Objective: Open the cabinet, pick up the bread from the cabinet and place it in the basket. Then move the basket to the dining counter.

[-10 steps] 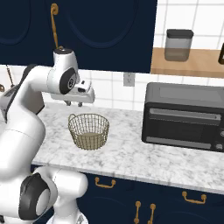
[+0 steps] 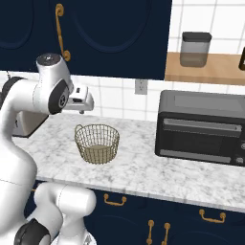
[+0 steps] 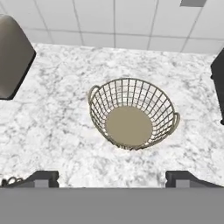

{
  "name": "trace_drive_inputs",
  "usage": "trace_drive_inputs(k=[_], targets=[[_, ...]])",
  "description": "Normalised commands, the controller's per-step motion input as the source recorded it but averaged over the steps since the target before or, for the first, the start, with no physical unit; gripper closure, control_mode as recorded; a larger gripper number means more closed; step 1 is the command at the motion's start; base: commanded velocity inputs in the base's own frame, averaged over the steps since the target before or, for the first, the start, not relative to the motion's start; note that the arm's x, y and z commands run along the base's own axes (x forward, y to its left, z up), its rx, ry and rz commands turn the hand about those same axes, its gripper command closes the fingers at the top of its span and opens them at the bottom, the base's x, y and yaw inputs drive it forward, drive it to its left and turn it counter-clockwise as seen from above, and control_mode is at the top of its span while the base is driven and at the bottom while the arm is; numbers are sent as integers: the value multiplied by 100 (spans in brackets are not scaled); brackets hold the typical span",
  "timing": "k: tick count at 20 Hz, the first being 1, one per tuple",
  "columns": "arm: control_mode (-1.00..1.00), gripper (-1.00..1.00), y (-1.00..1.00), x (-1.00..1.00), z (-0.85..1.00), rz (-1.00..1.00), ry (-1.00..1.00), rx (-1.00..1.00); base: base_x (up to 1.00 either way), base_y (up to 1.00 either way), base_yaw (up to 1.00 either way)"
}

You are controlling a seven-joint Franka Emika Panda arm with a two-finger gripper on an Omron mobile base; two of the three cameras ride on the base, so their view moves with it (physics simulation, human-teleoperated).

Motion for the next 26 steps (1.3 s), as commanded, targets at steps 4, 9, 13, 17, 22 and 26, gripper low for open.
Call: trace_drive_inputs(k=[4, 9, 13, 17, 22, 26], targets=[[-100, -100, 17, -7, 88, 4, -37, 0, 0, 0, 0], [-100, -100, 8, 0, 99, 0, -24, 0, 0, 0, 0], [-100, -100, 12, 0, 72, 0, -15, 0, 0, 0, 0], [-100, -100, 18, 4, 67, 0, -10, 0, 0, 0, 0], [-100, -100, 16, 10, 57, 0, -6, 0, 0, 0, 0], [-100, -100, 33, 37, 26, -1, -3, 0, 0, 0, 0]])
